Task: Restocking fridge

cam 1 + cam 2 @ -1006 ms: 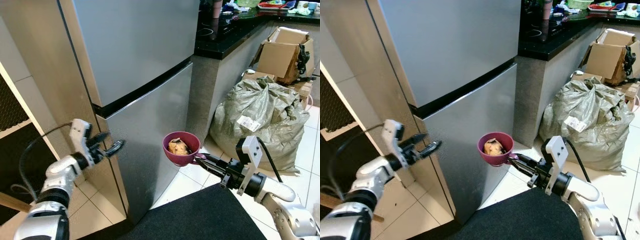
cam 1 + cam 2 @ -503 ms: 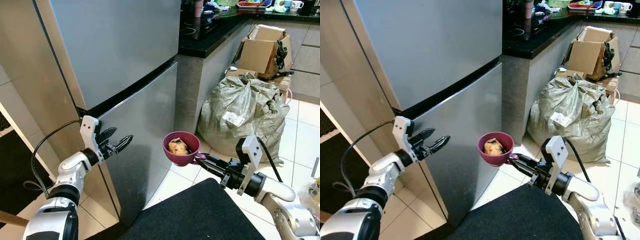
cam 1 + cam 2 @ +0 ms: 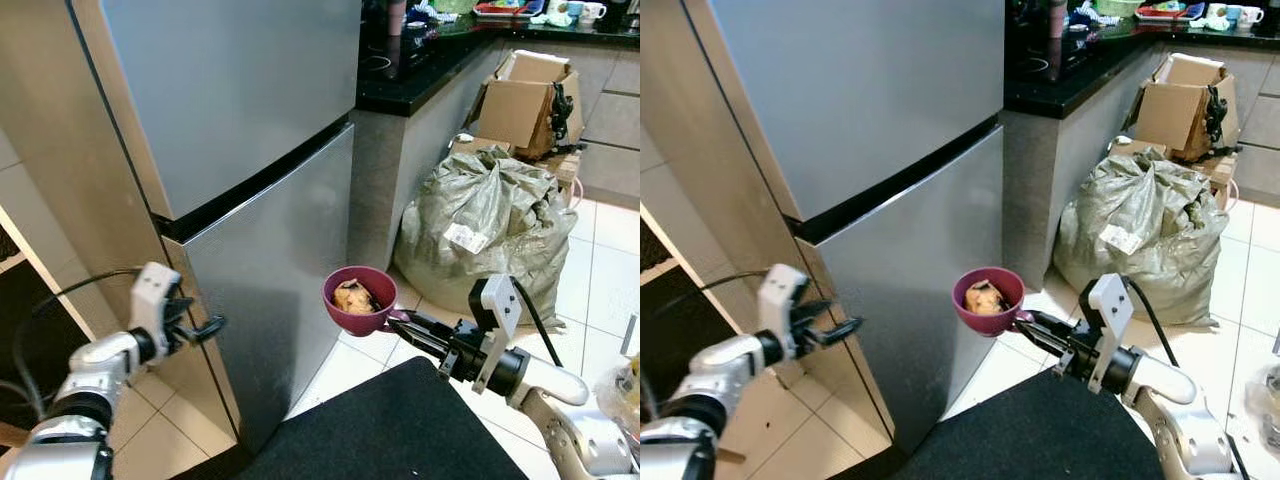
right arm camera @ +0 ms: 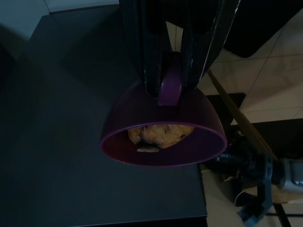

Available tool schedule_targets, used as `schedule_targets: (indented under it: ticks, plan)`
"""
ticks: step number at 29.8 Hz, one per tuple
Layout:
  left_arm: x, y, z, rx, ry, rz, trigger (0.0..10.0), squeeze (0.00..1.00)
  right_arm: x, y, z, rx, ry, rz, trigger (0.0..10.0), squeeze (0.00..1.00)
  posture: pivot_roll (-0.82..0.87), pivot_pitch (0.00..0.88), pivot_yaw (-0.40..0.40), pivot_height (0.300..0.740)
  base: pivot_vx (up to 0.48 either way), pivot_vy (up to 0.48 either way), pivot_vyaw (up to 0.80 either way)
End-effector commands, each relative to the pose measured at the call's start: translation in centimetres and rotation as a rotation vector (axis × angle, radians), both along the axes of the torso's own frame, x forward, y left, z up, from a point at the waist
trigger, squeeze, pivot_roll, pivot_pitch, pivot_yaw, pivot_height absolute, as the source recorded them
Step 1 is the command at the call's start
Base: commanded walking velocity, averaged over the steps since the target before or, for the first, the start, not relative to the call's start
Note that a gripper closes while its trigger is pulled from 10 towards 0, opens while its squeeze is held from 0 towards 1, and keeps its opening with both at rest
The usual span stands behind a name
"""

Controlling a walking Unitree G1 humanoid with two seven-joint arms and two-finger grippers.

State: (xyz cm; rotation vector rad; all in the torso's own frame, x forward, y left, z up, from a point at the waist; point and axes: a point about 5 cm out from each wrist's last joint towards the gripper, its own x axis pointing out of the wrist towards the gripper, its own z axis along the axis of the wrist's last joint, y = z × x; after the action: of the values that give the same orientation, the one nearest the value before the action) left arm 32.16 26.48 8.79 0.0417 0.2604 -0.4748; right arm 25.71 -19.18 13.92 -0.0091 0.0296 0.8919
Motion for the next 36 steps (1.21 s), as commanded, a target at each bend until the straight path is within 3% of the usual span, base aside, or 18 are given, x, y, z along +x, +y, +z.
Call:
schedule_targets:
  ticks: [1, 6, 14, 18, 25, 29, 33, 34, 36]
  plan:
    - [0.0, 1.5, 0.9, 0.017, -0.029, 0.058, 10.0, 0.00, 0.0, 0.6, 0.6, 0.006, -0.025, 0.033, 10.0, 0.00, -0.14, 0.000, 0.026, 0.740, 0.000, 0.000, 0.00]
    - [0.5, 2.6, 2.3, -0.005, -0.101, 0.144, 10.0, 0.00, 0.1, 1.0, 0.6, 0.008, -0.026, 0.051, 10.0, 0.00, -0.14, 0.000, 0.027, 0.740, 0.000, 0.000, 0.00]
    - [1.2, 2.8, 3.7, -0.055, -0.181, 0.197, 10.0, 0.00, 0.1, 1.8, 0.6, 0.011, -0.026, 0.080, 10.0, 0.00, -0.14, 0.011, 0.028, 0.740, 0.000, 0.000, 0.00]
    - [2.3, 1.6, 4.7, -0.100, -0.194, 0.152, 10.0, 0.00, 0.2, 2.5, 0.9, 0.014, -0.029, 0.108, 10.0, 0.00, -0.14, 0.050, 0.015, 0.740, 0.000, 0.000, 0.00]
    - [3.2, 1.1, 5.9, -0.103, -0.216, 0.139, 10.0, 0.00, 0.0, 2.9, 1.2, 0.014, -0.026, 0.133, 10.0, 0.00, -0.14, 0.080, 0.010, 0.740, 0.000, 0.000, 0.00]
    - [3.4, 0.3, 6.4, -0.134, -0.230, 0.078, 10.0, 0.00, -0.1, 3.1, 1.1, 0.016, -0.021, 0.140, 10.0, 0.00, -0.14, 0.091, 0.014, 0.740, 0.000, 0.000, 0.00]
    - [3.4, -1.2, 6.3, -0.184, -0.234, -0.056, 10.0, 0.00, -0.1, 3.3, 1.0, 0.020, -0.020, 0.139, 10.0, 0.00, -0.14, 0.087, 0.021, 0.740, 0.000, 0.000, 0.00]
    - [3.3, -2.1, 6.1, -0.198, -0.219, -0.134, 10.0, 0.00, 0.1, 3.4, 1.1, 0.023, -0.022, 0.137, 10.0, 0.00, -0.13, 0.081, 0.025, 0.740, 0.000, 0.000, 0.00]
    - [3.3, -2.4, 6.0, -0.199, -0.213, -0.159, 10.0, 0.00, 0.2, 3.4, 1.1, 0.024, -0.023, 0.136, 10.0, 0.00, -0.13, 0.081, 0.025, 0.740, 0.000, 0.000, 0.00]
